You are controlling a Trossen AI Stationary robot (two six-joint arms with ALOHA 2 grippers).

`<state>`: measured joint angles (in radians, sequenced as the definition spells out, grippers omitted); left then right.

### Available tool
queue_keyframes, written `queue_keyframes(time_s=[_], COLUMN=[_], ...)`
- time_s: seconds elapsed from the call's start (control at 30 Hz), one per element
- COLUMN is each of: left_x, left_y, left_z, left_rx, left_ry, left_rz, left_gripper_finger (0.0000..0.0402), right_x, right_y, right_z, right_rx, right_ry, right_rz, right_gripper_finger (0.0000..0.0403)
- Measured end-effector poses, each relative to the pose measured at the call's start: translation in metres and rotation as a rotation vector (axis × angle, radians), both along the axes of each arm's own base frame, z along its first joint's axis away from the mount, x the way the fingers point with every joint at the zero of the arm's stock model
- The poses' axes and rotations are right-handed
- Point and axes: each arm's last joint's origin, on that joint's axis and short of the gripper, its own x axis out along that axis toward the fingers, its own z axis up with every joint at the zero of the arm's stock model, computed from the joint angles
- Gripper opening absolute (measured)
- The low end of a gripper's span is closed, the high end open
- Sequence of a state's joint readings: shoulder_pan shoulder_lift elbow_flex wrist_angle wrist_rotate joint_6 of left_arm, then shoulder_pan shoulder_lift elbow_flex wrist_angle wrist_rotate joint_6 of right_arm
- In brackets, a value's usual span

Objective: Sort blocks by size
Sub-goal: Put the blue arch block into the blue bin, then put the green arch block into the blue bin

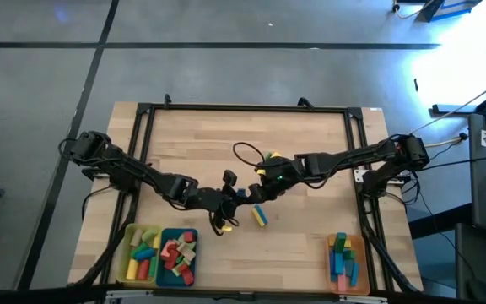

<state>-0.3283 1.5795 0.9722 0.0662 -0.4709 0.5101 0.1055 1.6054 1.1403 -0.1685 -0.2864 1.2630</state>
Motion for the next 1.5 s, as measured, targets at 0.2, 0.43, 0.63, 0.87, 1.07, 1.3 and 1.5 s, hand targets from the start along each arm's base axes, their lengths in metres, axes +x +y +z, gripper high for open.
queue_keyframes(time_s=[0.2, 0.43, 0.63, 0.87, 1.07, 1.3, 1.5], left_x=[-0.005, -0.032, -0.073, -0.125, -0.143, -0.142, -0.139], left_y=[-0.008, -0.027, -0.044, -0.063, -0.080, -0.083, -0.083], left_z=[0.002, 0.014, 0.025, 0.016, 0.007, 0.001, -0.003], left_rx=[-0.062, -0.196, -0.471, -0.914, -1.024, -1.105, -1.101], left_ry=[-0.003, 0.044, 0.181, 0.574, 0.646, 0.629, 0.626], left_rz=[0.007, 0.013, 0.075, 0.395, 0.614, 0.777, 0.795], left_gripper_finger=[0.0016, 0.0017, 0.0021, 0.0023, 0.0040, 0.0084, 0.0121], right_x=[-0.001, -0.003, -0.005, -0.013, -0.018, -0.029, -0.039], right_y=[0.001, 0.005, 0.007, 0.006, 0.001, -0.003, -0.005], right_z=[0.000, 0.001, 0.000, -0.008, -0.017, -0.026, -0.031], right_rx=[-0.039, -0.138, -0.219, -0.341, -0.490, -0.542, -0.602], right_ry=[-0.029, -0.138, -0.239, -0.220, -0.094, 0.080, 0.165], right_rz=[0.081, 0.347, 0.541, 0.669, 0.629, 0.617, 0.708], right_gripper_finger=[0.0233, 0.0248, 0.0248, 0.0248, 0.0248, 0.0248, 0.0248])
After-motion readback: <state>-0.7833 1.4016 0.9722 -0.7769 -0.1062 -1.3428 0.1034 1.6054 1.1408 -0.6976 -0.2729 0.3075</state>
